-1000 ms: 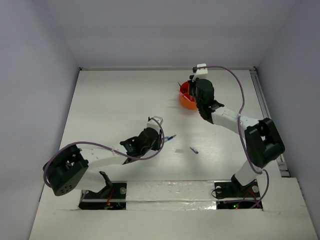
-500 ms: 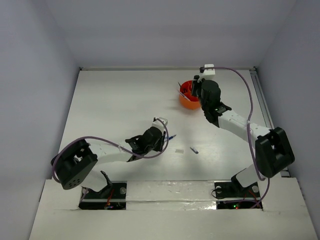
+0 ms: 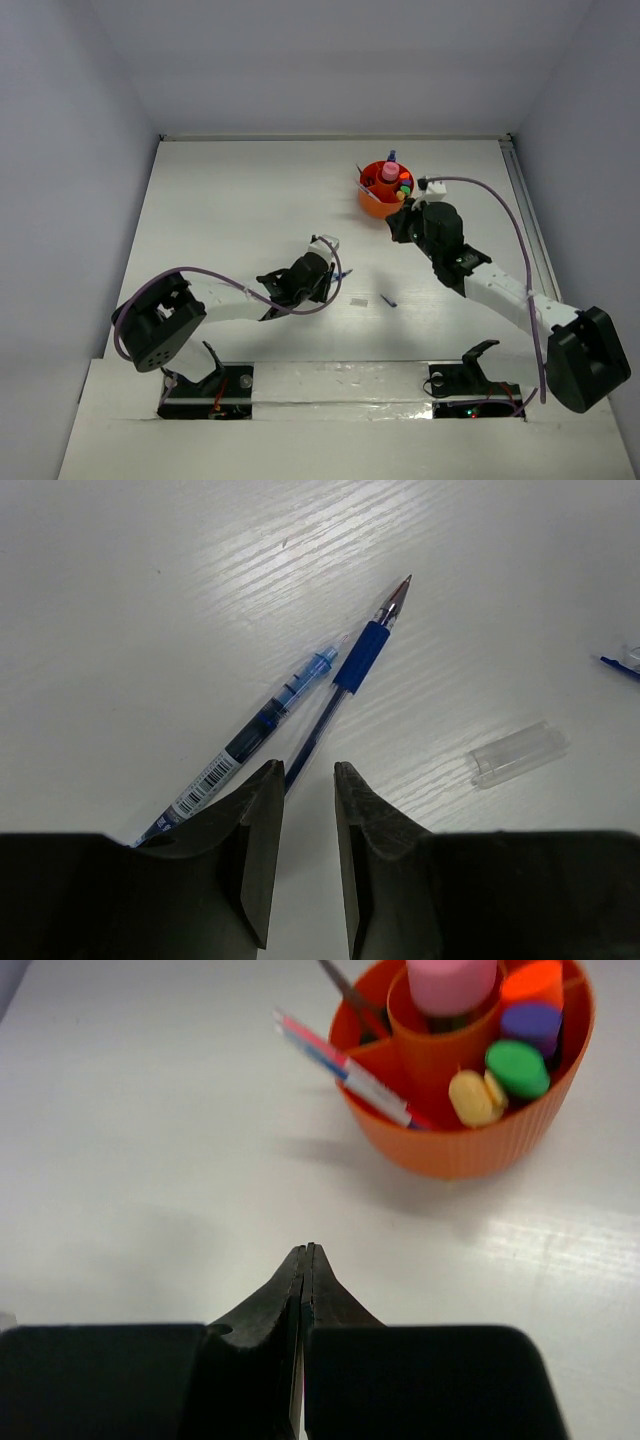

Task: Sort the stationery into containers
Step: Move the pen cap to the center of the board.

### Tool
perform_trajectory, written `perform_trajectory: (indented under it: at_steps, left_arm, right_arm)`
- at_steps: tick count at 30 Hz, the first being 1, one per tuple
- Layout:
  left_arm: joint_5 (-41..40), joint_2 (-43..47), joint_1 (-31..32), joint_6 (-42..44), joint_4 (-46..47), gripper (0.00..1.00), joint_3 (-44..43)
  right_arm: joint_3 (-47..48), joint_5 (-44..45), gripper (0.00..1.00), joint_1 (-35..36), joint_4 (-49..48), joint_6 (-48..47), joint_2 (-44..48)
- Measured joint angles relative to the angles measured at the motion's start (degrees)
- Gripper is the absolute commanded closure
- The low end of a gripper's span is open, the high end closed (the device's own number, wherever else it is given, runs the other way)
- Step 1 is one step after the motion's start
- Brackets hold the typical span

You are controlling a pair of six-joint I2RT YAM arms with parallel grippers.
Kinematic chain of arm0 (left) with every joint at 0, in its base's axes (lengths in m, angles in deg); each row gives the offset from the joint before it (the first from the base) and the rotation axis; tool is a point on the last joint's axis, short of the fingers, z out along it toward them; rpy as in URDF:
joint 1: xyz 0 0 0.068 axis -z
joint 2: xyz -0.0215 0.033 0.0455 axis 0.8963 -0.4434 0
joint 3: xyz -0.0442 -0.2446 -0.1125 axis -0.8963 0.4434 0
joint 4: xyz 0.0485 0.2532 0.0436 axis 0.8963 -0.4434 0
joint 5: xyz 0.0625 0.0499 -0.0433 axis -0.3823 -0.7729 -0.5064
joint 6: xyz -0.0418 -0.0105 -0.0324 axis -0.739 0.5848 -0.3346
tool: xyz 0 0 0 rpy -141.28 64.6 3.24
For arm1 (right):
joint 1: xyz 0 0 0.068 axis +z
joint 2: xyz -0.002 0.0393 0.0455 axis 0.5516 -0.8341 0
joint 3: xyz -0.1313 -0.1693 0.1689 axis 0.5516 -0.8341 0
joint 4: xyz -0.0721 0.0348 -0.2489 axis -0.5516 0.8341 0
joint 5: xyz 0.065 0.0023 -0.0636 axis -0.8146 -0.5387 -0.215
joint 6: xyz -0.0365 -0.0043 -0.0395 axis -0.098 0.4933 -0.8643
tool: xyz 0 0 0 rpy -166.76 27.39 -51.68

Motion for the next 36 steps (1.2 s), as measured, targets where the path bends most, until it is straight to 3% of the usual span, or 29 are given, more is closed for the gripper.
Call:
perform_trajectory:
  at_steps: [9,16,23,27,28,31,36]
  left_arm:
    - [0.00,-1.09,0.00,0.11,0.24,0.76,-0.57]
    - [0.02,-1.99,0.00,0.11,0.22,0.76,-0.66]
    - [0.46,-2.05,0.00,0.11,0.24,0.77,-0.70]
    - [0.94,-2.27,0.00,0.11,0.24,0.78,-0.74]
    - [1.09,-2.36,0.00,0.11,0.26,0.78,-0.74]
    - [1.36,-2.69,0.00,0.11,0.50,0.80,-0.92]
    - [2.08,-3.06,0.00,0.09,0.70,0.90,-1.20]
  right_arm:
    - [-2.62,-4.52,0.98,0.00,3.78,2.93,3.37]
    - [-2.62,-10.03,0.86,0.00,8.39,4.63,4.13]
    - [-3.28,-14.32,0.75,0.04,19.19,6.03,6.21]
    - [-3.50,-17.64,0.80,0.04,25.42,7.39,7.52]
    - [-3.65,-18.71,0.87,0.09,26.60,7.80,7.69]
    - [-4.74,-20.87,0.97,0.17,30.16,9.14,8.13]
    - [-6.82,-23.23,0.97,0.39,35.91,11.15,8.09]
